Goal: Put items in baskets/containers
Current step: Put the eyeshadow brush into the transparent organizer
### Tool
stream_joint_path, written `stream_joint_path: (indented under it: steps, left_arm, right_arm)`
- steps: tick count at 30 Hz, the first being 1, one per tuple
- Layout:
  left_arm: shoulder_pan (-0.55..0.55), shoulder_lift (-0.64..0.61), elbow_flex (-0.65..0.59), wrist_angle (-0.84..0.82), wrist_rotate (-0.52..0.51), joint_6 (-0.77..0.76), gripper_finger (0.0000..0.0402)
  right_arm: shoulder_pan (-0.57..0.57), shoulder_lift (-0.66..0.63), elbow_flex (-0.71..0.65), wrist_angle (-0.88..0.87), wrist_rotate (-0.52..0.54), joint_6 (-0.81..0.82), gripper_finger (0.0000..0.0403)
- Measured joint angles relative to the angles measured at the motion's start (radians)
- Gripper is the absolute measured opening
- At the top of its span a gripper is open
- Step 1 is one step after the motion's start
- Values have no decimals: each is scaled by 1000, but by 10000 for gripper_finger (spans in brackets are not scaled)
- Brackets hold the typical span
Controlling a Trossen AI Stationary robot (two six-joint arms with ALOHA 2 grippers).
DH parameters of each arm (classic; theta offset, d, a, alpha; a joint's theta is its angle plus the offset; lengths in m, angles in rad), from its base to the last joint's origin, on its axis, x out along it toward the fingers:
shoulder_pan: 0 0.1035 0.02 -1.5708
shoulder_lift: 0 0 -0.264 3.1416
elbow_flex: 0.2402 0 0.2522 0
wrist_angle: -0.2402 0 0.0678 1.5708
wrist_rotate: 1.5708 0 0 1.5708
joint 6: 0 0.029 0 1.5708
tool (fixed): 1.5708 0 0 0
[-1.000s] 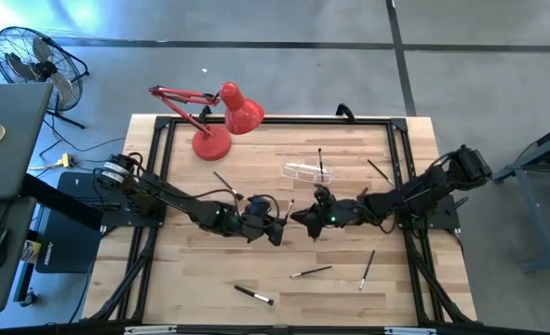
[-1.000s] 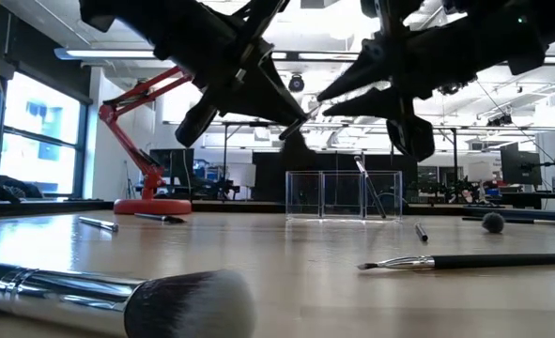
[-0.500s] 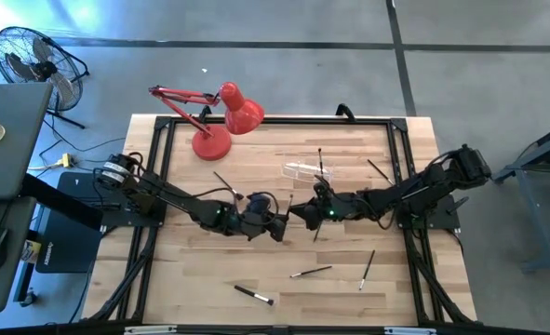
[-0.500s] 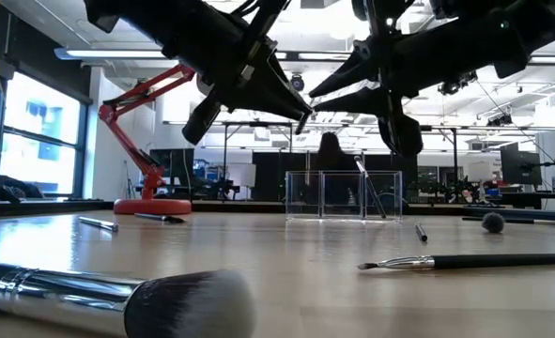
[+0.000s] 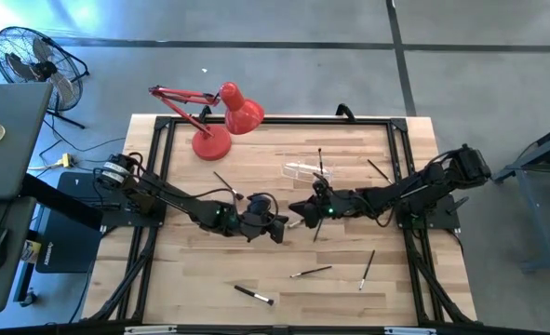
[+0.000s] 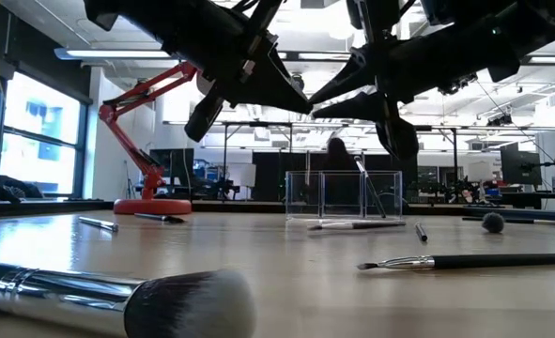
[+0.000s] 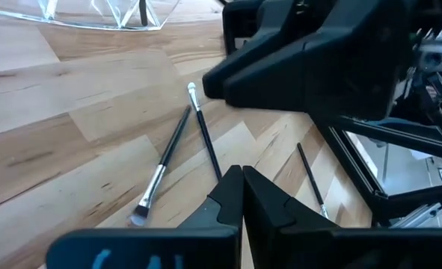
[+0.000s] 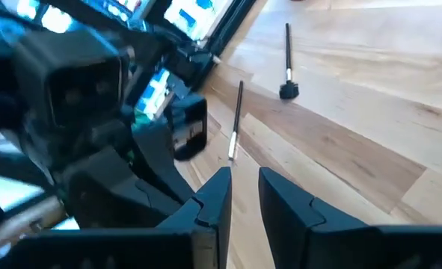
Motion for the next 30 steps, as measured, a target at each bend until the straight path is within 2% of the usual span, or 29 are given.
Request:
stream_joint_path:
  steps: [6, 8, 11, 14, 19, 22, 25, 30]
  left_arm:
    - [0, 0, 0, -4, 0, 3, 1]
    - [0, 0, 0, -14, 3, 11, 1]
    - [0, 0, 0, -21, 26, 48, 1]
    - [0, 0, 0, -21, 50, 98, 0]
    - [-1, 0, 10, -49, 75, 140, 0]
    - [-1, 0, 79, -193, 79, 149, 0]
    - [-1, 23, 188, -353, 96, 228, 0]
    - [0, 104, 380, -541, 105, 402, 0]
  right_arm:
    - [0, 0, 0, -56, -64, -66, 63]
    - [-6, 0, 0, -64, -117, -135, 61]
    - [-18, 0, 0, -70, -245, -275, 54]
    - [-30, 0, 0, -83, -364, -346, 41]
    - [-34, -2, 0, -195, -436, -371, 7]
    - [-29, -20, 0, -331, -441, -415, 5]
    - [-16, -57, 0, -493, -415, -457, 3]
    - [15, -150, 0, -765, -281, -491, 4]
